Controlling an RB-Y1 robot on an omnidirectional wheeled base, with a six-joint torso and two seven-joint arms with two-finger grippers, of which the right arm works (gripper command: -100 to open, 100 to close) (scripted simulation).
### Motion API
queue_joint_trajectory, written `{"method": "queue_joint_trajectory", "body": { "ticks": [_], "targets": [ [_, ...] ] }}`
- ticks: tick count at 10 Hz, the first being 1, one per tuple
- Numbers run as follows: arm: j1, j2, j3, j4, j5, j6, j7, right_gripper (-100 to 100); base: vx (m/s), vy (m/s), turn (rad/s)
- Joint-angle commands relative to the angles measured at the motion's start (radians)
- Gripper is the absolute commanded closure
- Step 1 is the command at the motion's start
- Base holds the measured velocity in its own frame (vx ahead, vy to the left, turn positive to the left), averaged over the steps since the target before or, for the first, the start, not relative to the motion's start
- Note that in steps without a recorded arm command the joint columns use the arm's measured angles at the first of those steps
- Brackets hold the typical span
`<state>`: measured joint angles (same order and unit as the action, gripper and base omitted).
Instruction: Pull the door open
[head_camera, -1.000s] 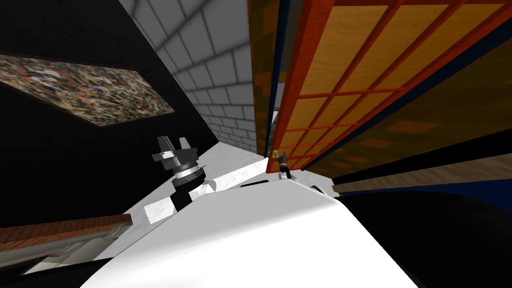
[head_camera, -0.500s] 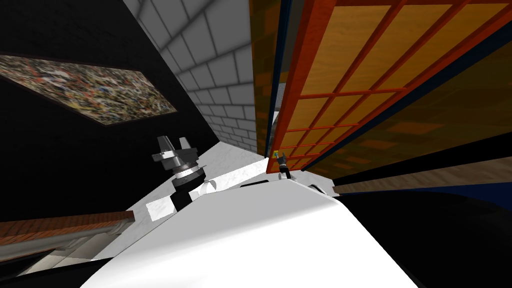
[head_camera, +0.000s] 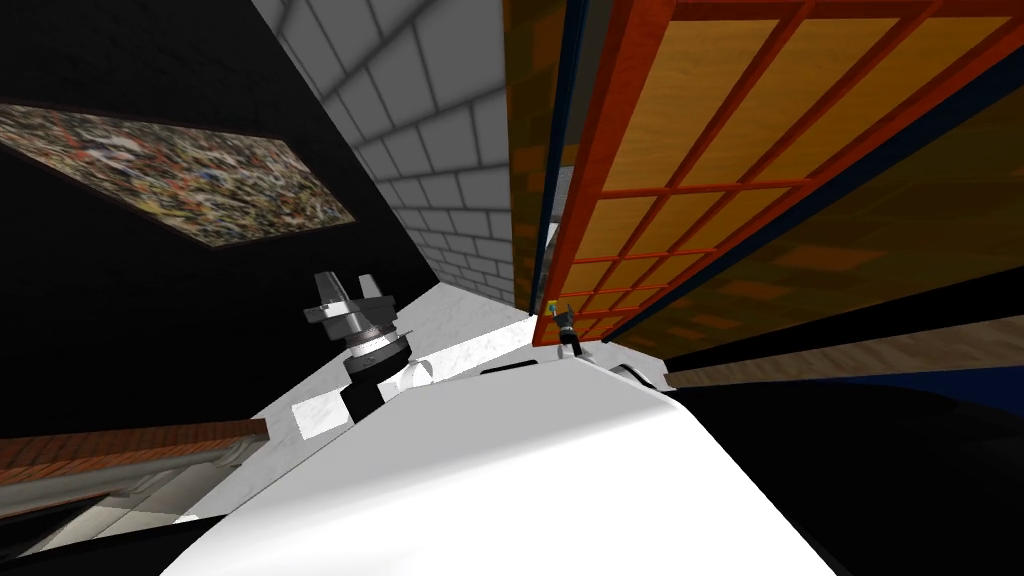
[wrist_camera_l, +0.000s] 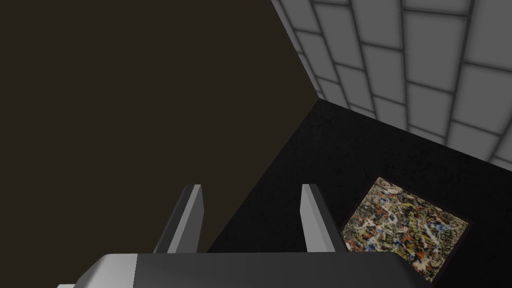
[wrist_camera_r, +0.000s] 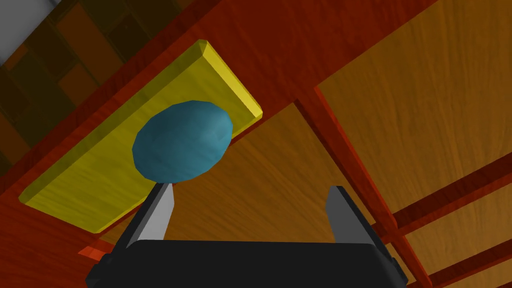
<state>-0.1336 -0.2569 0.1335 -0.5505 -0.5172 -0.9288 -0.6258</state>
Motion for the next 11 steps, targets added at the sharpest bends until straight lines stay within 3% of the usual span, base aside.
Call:
{"method": "queue_joint_trajectory", "body": {
  "ticks": [1, 4, 9, 11],
  "targets": [
    [-0.002, 0.011, 0.000, -0.005, -0.002, 0.007, -0.036, -100, -0.099, -0.037, 0.084],
    [-0.004, 0.020, -0.011, -0.003, -0.013, 0.009, -0.106, -100, -0.102, -0.030, 0.116],
    [-0.005, 0.024, -0.015, -0.003, -0.017, 0.010, -0.139, -100, -0.036, -0.012, 0.030],
    [-0.007, 0.033, -0.025, -0.001, -0.027, 0.011, -0.199, -100, -0.055, -0.031, 0.128]
  ]
}}
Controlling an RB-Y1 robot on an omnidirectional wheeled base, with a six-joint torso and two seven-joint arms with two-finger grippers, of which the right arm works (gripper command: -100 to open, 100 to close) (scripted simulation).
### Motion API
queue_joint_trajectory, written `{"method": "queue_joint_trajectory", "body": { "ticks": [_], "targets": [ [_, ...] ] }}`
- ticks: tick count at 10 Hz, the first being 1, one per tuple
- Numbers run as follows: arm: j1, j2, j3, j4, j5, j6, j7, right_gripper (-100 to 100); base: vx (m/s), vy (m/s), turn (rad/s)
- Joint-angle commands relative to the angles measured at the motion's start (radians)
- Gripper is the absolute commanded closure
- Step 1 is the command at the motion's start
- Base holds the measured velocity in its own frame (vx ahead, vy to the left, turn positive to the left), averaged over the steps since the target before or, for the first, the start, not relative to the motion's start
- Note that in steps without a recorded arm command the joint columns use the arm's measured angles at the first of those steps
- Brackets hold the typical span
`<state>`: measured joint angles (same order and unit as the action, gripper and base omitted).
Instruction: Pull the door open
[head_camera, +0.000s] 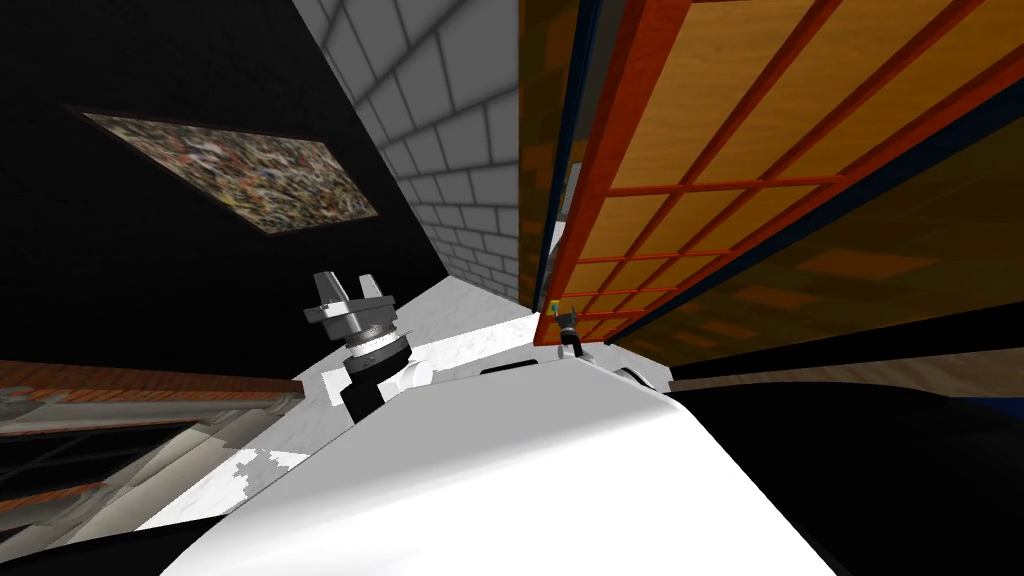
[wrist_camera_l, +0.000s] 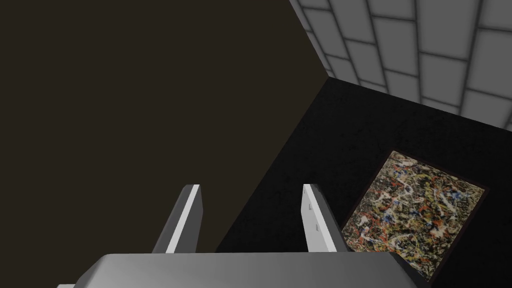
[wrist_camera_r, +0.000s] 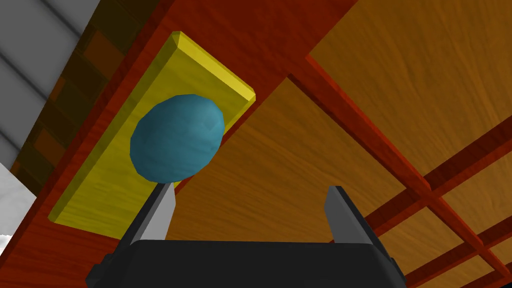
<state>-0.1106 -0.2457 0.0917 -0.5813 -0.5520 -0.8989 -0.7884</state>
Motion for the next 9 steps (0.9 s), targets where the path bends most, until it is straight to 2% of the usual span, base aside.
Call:
{"method": "queue_joint_trajectory", "body": {
  "ticks": [1, 5, 9],
  "targets": [
    [-0.030, 0.022, 0.017, 0.030, 0.008, -0.018, -0.041, -100, -0.055, -0.017, 0.059],
    [-0.030, 0.022, 0.017, 0.030, 0.008, -0.018, -0.041, -100, -0.011, -0.003, -0.002],
    [-0.034, 0.036, 0.001, 0.032, -0.007, -0.016, -0.146, -100, -0.055, -0.008, 0.146]
  ]
}}
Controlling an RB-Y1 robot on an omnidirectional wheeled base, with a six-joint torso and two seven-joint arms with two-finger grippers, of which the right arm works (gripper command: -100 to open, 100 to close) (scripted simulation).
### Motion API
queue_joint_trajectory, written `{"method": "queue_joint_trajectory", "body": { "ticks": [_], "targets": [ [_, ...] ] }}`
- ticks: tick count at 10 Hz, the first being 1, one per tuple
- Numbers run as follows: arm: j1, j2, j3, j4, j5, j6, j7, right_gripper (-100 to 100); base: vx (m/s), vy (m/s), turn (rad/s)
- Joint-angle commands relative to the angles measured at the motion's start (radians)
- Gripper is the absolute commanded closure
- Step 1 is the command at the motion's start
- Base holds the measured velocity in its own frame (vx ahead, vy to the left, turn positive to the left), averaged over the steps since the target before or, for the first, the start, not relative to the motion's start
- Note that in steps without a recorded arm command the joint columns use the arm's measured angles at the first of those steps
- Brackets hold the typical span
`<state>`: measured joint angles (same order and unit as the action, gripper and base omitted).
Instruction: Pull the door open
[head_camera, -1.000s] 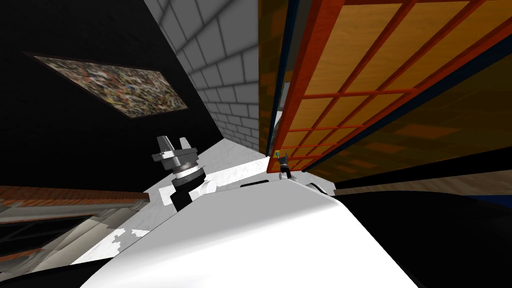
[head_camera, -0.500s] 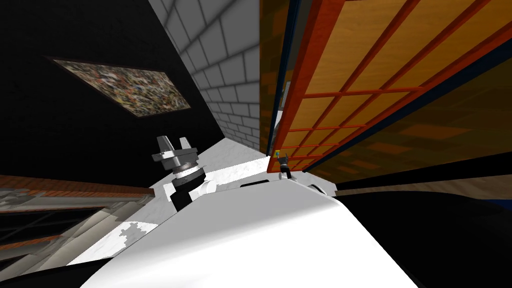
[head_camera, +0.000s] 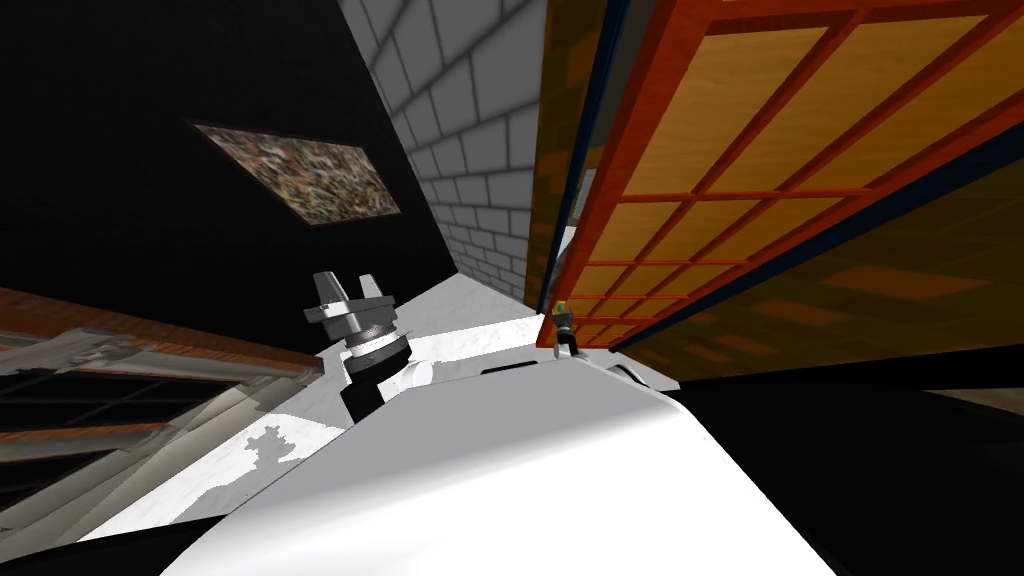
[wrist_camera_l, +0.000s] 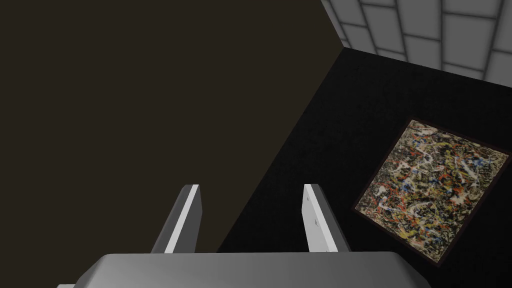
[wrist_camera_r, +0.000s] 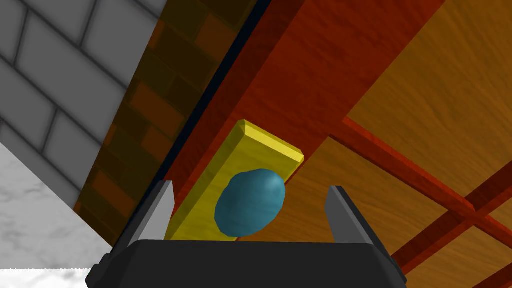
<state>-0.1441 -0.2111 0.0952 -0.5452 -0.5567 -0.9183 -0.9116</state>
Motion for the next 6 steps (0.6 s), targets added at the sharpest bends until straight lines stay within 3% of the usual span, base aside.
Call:
{"method": "queue_joint_trajectory", "body": {
  "ticks": [1, 6],
  "targets": [
    [-0.002, 0.006, -0.008, -0.003, -0.008, 0.005, -0.050, -100, -0.101, -0.030, 0.165],
    [-0.005, 0.020, -0.024, 0.000, -0.024, 0.008, -0.167, -100, -0.073, -0.031, 0.097]
  ]
}}
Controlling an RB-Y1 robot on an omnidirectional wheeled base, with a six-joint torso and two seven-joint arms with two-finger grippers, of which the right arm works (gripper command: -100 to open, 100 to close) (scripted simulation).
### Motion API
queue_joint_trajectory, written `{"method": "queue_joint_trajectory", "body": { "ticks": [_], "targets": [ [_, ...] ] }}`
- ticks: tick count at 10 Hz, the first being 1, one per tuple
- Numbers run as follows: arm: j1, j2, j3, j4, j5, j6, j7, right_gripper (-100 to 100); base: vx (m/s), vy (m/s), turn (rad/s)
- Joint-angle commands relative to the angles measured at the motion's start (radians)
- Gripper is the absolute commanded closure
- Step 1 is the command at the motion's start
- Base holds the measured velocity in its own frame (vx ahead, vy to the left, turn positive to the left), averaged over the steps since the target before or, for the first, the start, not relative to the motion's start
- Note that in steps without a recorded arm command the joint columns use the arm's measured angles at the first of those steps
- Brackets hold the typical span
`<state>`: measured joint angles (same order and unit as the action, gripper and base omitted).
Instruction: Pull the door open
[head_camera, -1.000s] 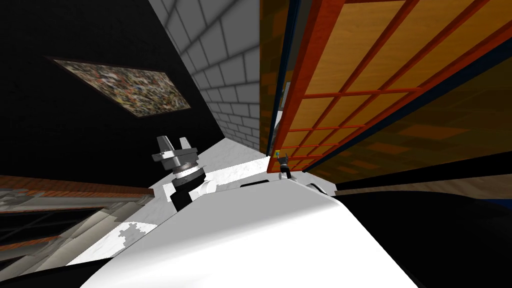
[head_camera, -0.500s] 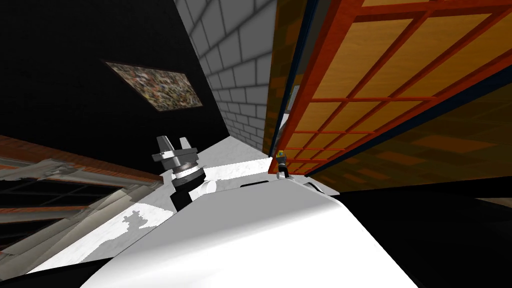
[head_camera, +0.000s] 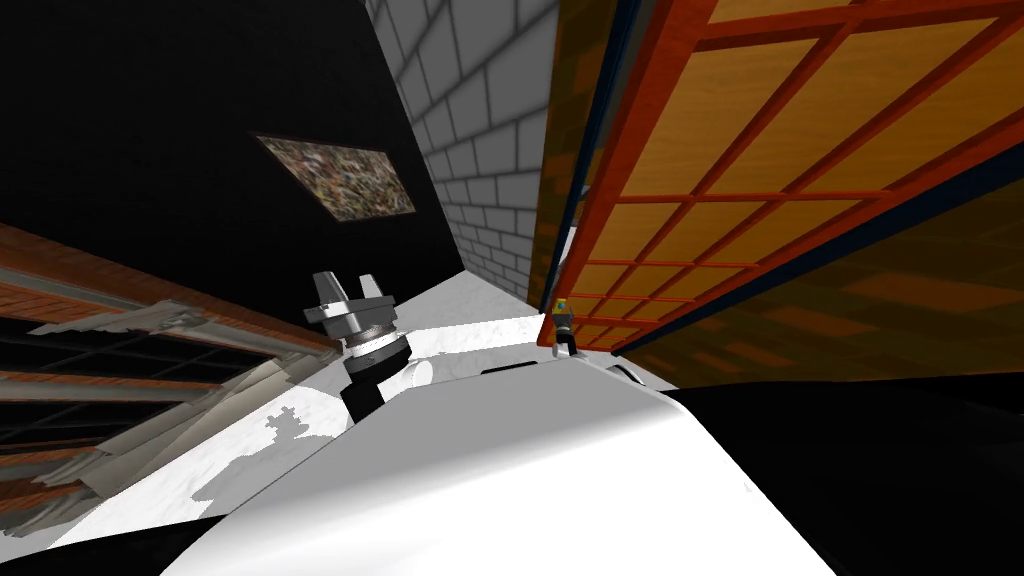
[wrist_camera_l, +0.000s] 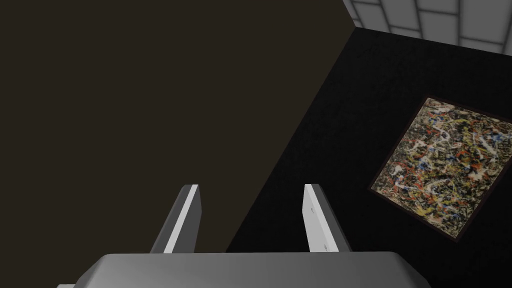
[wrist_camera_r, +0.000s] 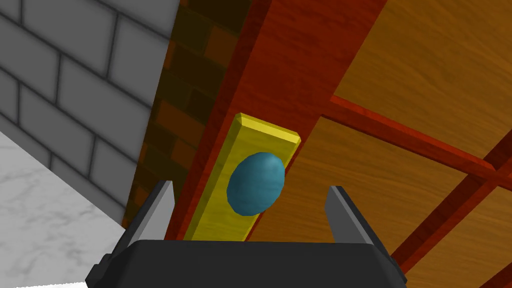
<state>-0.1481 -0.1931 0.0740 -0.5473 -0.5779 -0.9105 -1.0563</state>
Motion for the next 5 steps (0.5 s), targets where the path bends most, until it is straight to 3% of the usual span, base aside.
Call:
{"method": "queue_joint_trajectory", "body": {
  "ticks": [1, 3, 5],
  "targets": [
    [-0.003, 0.007, -0.008, 0.003, -0.008, 0.001, -0.050, -100, -0.082, -0.044, 0.168],
    [-0.004, 0.012, -0.013, 0.003, -0.013, 0.002, -0.090, -100, -0.066, -0.023, 0.064],
    [-0.006, 0.020, -0.022, 0.005, -0.022, 0.004, -0.146, -100, -0.104, -0.031, 0.148]
  ]
}}
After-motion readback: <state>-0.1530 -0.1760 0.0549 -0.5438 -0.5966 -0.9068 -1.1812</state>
